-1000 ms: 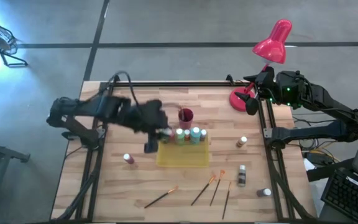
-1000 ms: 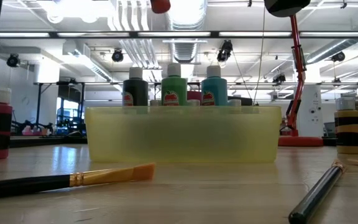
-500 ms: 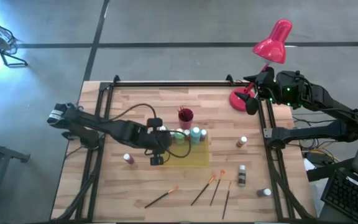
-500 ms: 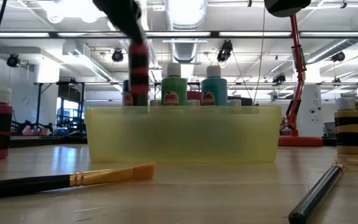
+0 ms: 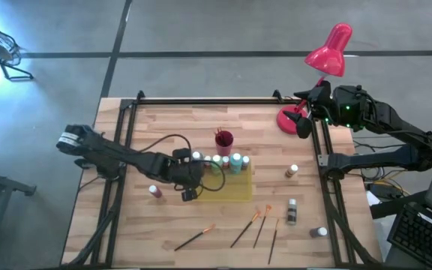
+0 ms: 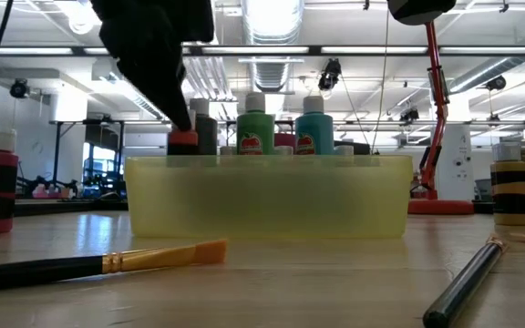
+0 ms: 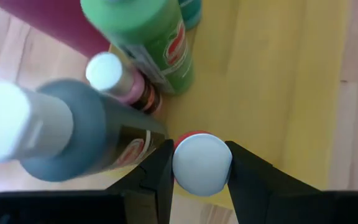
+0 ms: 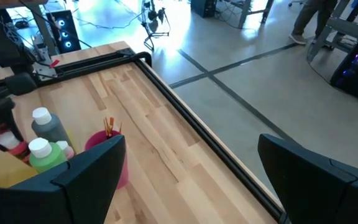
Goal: Pick & Place Paint Supplies
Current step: Put the small orange paint bottle into the yellow bin
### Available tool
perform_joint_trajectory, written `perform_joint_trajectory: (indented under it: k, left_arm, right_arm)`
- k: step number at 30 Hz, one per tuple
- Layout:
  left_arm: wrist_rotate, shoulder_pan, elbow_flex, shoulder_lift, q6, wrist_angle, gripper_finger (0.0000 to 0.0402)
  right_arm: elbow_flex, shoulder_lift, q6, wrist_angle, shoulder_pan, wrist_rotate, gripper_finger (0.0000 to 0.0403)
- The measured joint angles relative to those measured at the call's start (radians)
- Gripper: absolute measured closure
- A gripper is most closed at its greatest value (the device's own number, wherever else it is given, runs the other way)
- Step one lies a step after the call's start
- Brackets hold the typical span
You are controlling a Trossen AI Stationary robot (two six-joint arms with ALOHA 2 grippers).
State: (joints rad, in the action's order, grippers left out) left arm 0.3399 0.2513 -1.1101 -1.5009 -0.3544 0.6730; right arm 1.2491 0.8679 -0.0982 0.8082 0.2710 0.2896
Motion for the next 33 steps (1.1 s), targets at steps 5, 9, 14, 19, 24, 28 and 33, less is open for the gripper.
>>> perform_joint_trajectory:
  k: [5, 9, 14, 19, 24, 28, 33]
  left_arm:
    - [0.034, -0.011, 0.042, 0.000, -0.046, -0.033, 0.0279]
    - [0.044, -0.024, 0.058, 0.000, -0.065, -0.047, 0.0279]
    - [0.039, -0.032, 0.083, 0.000, -0.067, -0.075, 0.0279]
    - [0.046, -0.038, 0.102, 0.000, -0.066, -0.094, 0.0279]
    - [0.043, -0.050, 0.103, 0.000, -0.059, -0.103, 0.0279]
    - [0.032, -0.062, 0.118, 0.000, -0.059, -0.118, 0.0279]
    - [0.005, -0.073, 0.145, 0.002, -0.073, -0.159, 0.0274]
  right_arm:
    - [-0.002, 0.000, -0.004, 0.002, 0.000, 0.000, 0.0039]
    - [-0.003, 0.000, -0.007, 0.002, 0.000, 0.000, 0.0039]
    - [-0.012, 0.000, -0.007, 0.003, 0.000, 0.000, 0.0039]
    - [-0.019, 0.000, -0.007, 0.003, 0.000, 0.000, 0.0039]
    - [-0.021, 0.000, -0.007, 0.002, 0.000, 0.000, 0.0039]
    - [-0.021, 0.000, -0.007, 0.002, 0.000, 0.000, 0.0039]
    - [-0.021, 0.000, -0.003, 0.002, 0.000, 0.000, 0.0039]
